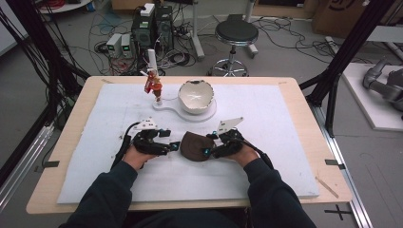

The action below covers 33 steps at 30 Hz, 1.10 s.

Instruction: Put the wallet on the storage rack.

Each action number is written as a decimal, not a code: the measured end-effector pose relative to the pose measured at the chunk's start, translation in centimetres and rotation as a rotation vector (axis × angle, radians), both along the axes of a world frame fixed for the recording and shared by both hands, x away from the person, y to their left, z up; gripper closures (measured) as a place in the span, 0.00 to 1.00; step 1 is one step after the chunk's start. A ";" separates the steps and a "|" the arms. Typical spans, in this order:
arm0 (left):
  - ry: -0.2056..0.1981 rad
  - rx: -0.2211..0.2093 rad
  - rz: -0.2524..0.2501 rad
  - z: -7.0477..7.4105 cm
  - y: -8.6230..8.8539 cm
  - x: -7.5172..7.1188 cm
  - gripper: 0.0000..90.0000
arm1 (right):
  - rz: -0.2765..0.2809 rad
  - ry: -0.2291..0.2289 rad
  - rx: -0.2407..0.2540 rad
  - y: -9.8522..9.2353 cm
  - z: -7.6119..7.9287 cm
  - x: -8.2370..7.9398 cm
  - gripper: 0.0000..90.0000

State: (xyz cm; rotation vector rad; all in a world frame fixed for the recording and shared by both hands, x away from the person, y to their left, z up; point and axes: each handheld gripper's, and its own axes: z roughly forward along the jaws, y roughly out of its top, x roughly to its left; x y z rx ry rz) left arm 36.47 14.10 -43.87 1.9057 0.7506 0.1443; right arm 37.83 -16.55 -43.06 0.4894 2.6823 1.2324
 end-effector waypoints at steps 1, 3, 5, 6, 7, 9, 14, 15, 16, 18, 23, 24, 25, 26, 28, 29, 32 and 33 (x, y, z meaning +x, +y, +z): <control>0.002 0.002 -0.010 -0.1 -0.3 0.0 0.31 | 0.013 -0.011 0.000 0.1 0.1 -0.1 0.47; 0.006 0.017 -0.025 -0.2 -0.7 -0.1 0.31 | 0.035 -0.042 -0.010 0.3 0.3 -0.5 0.48; 0.009 0.040 -0.042 -0.3 -0.8 -0.1 0.31 | 0.053 -0.089 -0.022 0.2 0.6 -1.0 0.52; 0.013 0.040 -0.044 -0.4 -0.9 -0.1 0.31 | 0.053 -0.089 -0.022 0.2 0.6 -1.0 0.52; 0.016 0.042 -0.047 -0.5 -1.0 -0.1 0.31 | 0.056 -0.097 -0.018 0.2 0.7 -1.1 0.54; 0.023 0.045 -0.061 -0.6 -1.0 0.0 0.31 | 0.067 -0.117 -0.020 0.0 0.9 -1.2 0.56; 0.029 0.033 -0.124 -0.7 -1.1 -0.1 0.46 | 0.085 -0.141 -0.009 -0.1 1.1 -1.3 0.59; 0.017 0.041 -0.135 -0.6 -1.2 -0.2 0.52 | 0.087 -0.141 -0.006 -0.1 1.1 -1.3 0.59; 0.004 0.052 -0.142 -0.6 -1.2 -0.3 0.55 | 0.088 -0.145 -0.006 -0.1 1.1 -1.3 0.59; 0.001 0.060 -0.149 -0.6 -1.3 -0.4 0.60 | 0.089 -0.143 -0.002 -0.1 1.1 -1.3 0.60; -0.047 0.072 -0.167 -0.4 -1.3 -0.6 0.64 | 0.076 -0.078 0.042 -0.5 0.9 -0.8 0.59; -0.064 0.077 -0.171 -0.4 -1.4 -0.7 0.67 | 0.062 -0.044 0.049 -0.5 0.7 -0.5 0.57; -0.069 0.080 -0.174 -0.4 -1.4 -0.7 0.67 | 0.056 -0.008 0.063 -0.6 0.4 -0.2 0.52; -0.080 0.084 -0.179 -0.4 -1.4 -0.7 0.67 | 0.041 0.035 0.087 -0.6 0.1 0.2 0.43; -0.098 0.082 -0.185 -0.3 -1.4 -0.8 0.68 | 0.024 0.125 0.134 -0.6 -0.5 1.0 0.36; -0.104 0.088 -0.185 -0.3 -1.4 -0.8 0.69 | 0.033 0.173 0.154 -0.7 -0.8 1.3 0.36; -0.083 0.076 -0.168 -0.3 -1.3 -0.7 0.68 | 0.070 0.275 0.194 -0.8 -1.4 2.0 0.55; -0.079 0.071 -0.160 -0.3 -1.3 -0.6 0.67 | 0.075 0.287 0.193 -0.9 -1.2 2.0 0.56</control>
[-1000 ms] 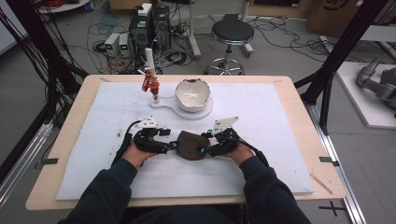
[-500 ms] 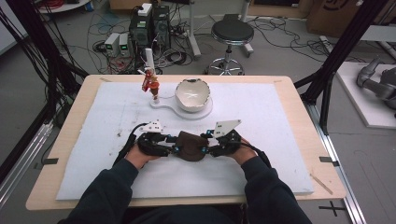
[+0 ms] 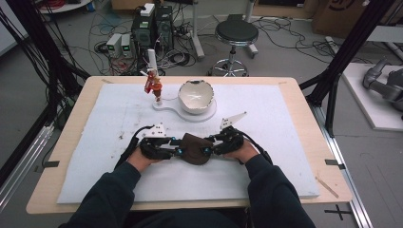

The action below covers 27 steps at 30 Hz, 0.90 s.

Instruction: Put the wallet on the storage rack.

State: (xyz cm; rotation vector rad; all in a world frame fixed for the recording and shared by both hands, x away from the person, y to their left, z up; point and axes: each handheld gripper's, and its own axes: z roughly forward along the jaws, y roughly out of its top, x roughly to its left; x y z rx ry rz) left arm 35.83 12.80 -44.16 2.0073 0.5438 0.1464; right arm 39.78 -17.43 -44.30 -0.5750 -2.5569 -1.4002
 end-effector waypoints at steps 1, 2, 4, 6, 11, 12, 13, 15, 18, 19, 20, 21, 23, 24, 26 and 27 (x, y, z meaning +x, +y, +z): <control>0.005 -0.007 0.014 0.1 0.1 0.0 0.65 | -0.008 0.004 -0.007 0.0 0.1 0.0 0.57; 0.017 -0.017 0.039 0.2 0.2 0.1 0.60 | -0.012 0.012 -0.006 -0.1 0.2 0.0 0.59; 0.044 -0.045 0.096 0.5 1.1 0.4 0.50 | -0.007 0.020 0.002 -0.3 0.3 0.0 0.61; 0.055 -0.088 0.157 0.9 2.4 0.7 0.44 | -0.011 0.024 0.024 -0.7 0.6 0.0 0.66; 0.018 -0.152 0.269 1.8 5.2 0.9 0.40 | -0.036 -0.043 0.067 -1.6 2.0 -0.4 0.74; 0.009 -0.153 0.283 1.9 5.6 0.9 0.39 | -0.041 -0.052 0.075 -1.7 2.2 -0.4 0.75; 0.006 -0.158 0.294 2.0 5.9 0.9 0.38 | -0.052 -0.067 0.077 -1.9 2.4 -0.5 0.75; 0.002 -0.170 0.303 2.1 6.6 1.0 0.37 | -0.076 -0.119 0.068 -2.1 3.1 -0.6 0.75; -0.010 -0.173 0.334 2.3 7.4 1.0 0.31 | -0.120 -0.246 0.061 -2.4 4.9 -0.7 0.75; -0.009 -0.174 0.340 2.3 7.6 1.1 0.31 | -0.120 -0.246 0.061 -2.4 4.9 -0.7 0.75; -0.010 -0.178 0.353 2.3 7.9 1.1 0.29 | -0.129 -0.277 0.062 -2.5 5.3 -0.8 0.75; -0.010 -0.176 0.362 2.3 8.2 1.2 0.27 | -0.135 -0.298 0.066 -2.6 5.8 -0.7 0.75; -0.011 -0.182 0.372 2.3 8.6 1.2 0.26 | -0.145 -0.337 0.062 -2.7 6.8 -0.4 0.75; -0.013 -0.184 0.376 2.2 8.7 1.2 0.26 | -0.155 -0.353 0.063 -2.7 7.3 -0.2 0.75; -0.017 -0.183 0.380 2.2 8.9 1.3 0.26 | -0.152 -0.376 0.052 -2.6 8.3 0.4 0.75; -0.017 -0.184 0.381 2.2 9.0 1.3 0.26 | -0.154 -0.399 0.048 -2.5 8.9 0.9 0.75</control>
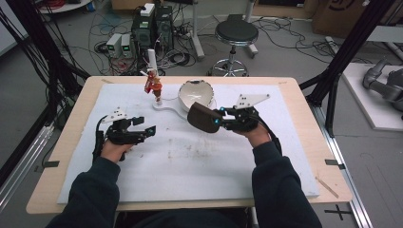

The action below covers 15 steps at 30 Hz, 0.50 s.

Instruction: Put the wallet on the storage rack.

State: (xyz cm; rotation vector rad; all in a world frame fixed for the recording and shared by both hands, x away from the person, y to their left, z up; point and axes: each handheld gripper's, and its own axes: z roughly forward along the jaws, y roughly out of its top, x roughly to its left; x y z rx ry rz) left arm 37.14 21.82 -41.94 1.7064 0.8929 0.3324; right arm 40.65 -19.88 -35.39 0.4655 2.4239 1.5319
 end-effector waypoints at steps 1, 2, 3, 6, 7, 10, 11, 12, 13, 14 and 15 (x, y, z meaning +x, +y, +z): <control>0.000 -0.003 0.000 0.0 0.0 0.0 0.26 | -0.003 -0.012 -0.008 0.2 0.6 0.4 0.75; 0.001 -0.003 0.001 0.0 0.1 0.0 0.26 | -0.002 -0.027 -0.009 0.3 1.1 0.8 0.75; 0.000 -0.003 0.002 -0.1 0.1 0.0 0.26 | -0.005 -0.035 -0.012 0.5 1.6 1.2 0.75; 0.002 -0.001 -0.001 -0.1 0.0 0.1 0.26 | -0.022 -0.071 -0.033 1.2 3.1 2.5 0.75; 0.001 -0.003 0.000 -0.1 0.0 0.1 0.26 | -0.031 -0.083 -0.043 1.4 3.4 3.0 0.75; -0.004 -0.010 0.005 -0.1 0.2 0.1 0.26 | -0.047 -0.121 -0.083 2.3 4.0 4.8 0.75; -0.005 -0.014 0.007 -0.1 0.2 0.1 0.26 | -0.048 -0.118 -0.094 2.6 4.0 5.4 0.75; -0.007 -0.017 0.006 -0.1 0.3 0.1 0.26 | -0.048 -0.119 -0.111 2.9 4.1 5.9 0.75; -0.008 -0.020 0.009 0.0 0.4 0.1 0.26 | -0.046 -0.125 -0.119 3.2 4.0 6.4 0.75; -0.009 -0.022 0.012 0.0 0.5 0.1 0.26 | -0.049 -0.130 -0.129 3.4 3.9 6.9 0.75; -0.010 -0.022 0.013 0.0 0.6 0.1 0.26 | -0.049 -0.131 -0.133 3.6 3.8 7.3 0.75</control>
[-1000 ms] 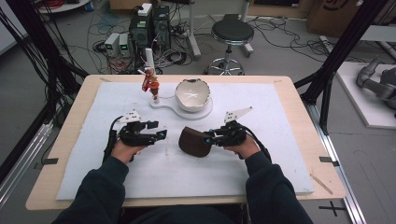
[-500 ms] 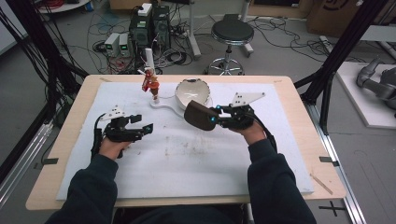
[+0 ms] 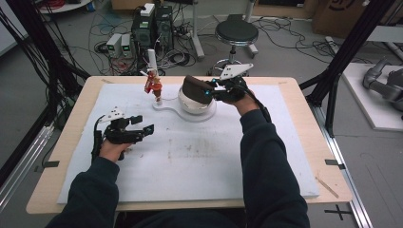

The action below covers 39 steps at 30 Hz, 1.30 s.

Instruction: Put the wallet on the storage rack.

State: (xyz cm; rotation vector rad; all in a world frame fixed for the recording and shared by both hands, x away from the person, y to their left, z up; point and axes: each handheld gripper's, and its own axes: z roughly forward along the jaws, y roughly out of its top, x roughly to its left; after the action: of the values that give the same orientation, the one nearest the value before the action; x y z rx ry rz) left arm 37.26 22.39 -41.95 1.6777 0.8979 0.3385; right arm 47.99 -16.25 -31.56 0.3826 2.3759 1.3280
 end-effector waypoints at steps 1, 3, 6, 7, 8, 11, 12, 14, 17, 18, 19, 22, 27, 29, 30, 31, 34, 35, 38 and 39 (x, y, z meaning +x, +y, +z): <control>-0.001 -0.001 0.003 0.0 0.1 0.0 0.26 | 0.000 -0.003 -0.013 0.2 -0.1 0.5 0.75; -0.007 0.004 0.007 0.0 0.2 0.0 0.26 | -0.003 -0.026 -0.037 0.7 -0.3 1.2 0.75; -0.009 0.005 0.007 0.0 0.3 -0.1 0.26 | -0.003 -0.059 -0.051 1.3 -1.0 2.0 0.75; -0.007 0.008 0.009 0.0 0.3 -0.1 0.26 | -0.003 -0.058 -0.064 1.3 -1.3 2.3 0.75; -0.008 0.012 0.011 0.0 0.4 -0.1 0.26 | -0.004 -0.057 -0.077 1.4 -1.7 2.6 0.75; -0.005 0.013 0.013 -0.1 0.5 -0.2 0.26 | -0.017 -0.051 -0.103 1.6 -2.5 3.2 0.75; -0.003 0.015 0.014 -0.1 0.5 -0.2 0.26 | -0.012 -0.052 -0.106 1.7 -2.8 3.2 0.75; -0.001 0.015 0.012 -0.1 0.5 -0.2 0.26 | -0.010 -0.060 -0.113 1.8 -3.1 3.5 0.75; 0.001 0.017 0.011 -0.1 0.5 -0.2 0.26 | -0.015 -0.039 -0.148 1.8 -3.8 3.8 0.75; 0.001 0.017 0.011 -0.1 0.5 -0.2 0.26 | -0.020 -0.030 -0.150 1.8 -4.1 3.8 0.75; 0.001 0.019 0.009 -0.2 0.5 -0.2 0.26 | -0.025 -0.029 -0.154 1.8 -4.3 3.9 0.75; 0.004 0.017 0.005 -0.2 0.4 -0.2 0.26 | -0.031 -0.014 -0.187 2.3 -4.9 4.0 0.74; -0.001 0.011 0.009 -0.1 0.5 -0.2 0.26 | -0.091 0.020 -0.108 2.0 -4.8 4.1 0.62; -0.004 0.005 0.013 -0.1 0.6 -0.2 0.26 | -0.113 0.034 -0.062 1.3 -4.2 3.5 0.59; -0.010 0.004 0.016 -0.1 0.6 -0.2 0.26 | -0.117 0.028 -0.044 0.8 -3.9 3.3 0.57; -0.022 0.001 0.018 0.0 0.7 -0.3 0.26 | -0.124 0.062 -0.030 0.2 -3.6 3.0 0.54; -0.047 -0.007 0.022 0.2 0.8 -0.4 0.25 | -0.151 0.113 0.041 -1.8 -3.3 1.6 0.47; -0.049 -0.005 0.020 0.3 0.8 -0.4 0.25 | -0.159 0.155 0.037 -2.5 -3.2 1.2 0.43; -0.058 0.022 0.026 0.2 0.8 -0.4 0.25 | -0.188 0.199 0.059 -4.7 -3.7 -0.3 0.40; -0.060 0.025 0.024 0.2 0.7 -0.4 0.25 | -0.207 0.234 0.037 -5.3 -3.9 -0.7 0.37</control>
State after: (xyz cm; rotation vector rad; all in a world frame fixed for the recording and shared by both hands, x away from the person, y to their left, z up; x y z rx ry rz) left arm 36.84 23.13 -41.72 1.6724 0.8728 0.4155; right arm 47.30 -21.51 -35.43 0.8113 2.4183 1.2932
